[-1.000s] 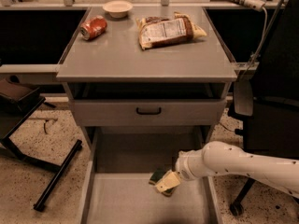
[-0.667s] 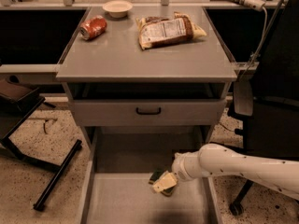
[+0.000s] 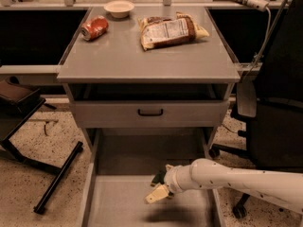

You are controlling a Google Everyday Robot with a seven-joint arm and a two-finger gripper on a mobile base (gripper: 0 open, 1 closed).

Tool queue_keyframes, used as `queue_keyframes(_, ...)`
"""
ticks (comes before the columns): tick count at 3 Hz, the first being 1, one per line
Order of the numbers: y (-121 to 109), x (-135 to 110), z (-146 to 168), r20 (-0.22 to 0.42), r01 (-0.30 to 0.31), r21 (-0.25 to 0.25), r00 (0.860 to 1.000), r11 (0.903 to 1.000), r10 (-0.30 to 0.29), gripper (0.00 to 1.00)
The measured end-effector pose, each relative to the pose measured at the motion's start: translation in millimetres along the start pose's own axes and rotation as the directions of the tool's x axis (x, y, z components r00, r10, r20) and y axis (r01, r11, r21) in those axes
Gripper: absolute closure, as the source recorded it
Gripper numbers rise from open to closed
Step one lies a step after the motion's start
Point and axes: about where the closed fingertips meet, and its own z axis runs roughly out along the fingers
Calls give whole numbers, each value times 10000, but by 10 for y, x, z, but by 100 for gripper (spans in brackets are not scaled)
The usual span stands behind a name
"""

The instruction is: Pick sponge from middle drawer and place on counter

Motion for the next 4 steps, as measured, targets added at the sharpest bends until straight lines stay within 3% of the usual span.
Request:
queue_keyframes(1,0,0,0,0,0,0,10000,10000,0,0)
queue_keyframes(4,-432,367,177,-57,-670,884,9977,9938,678,0)
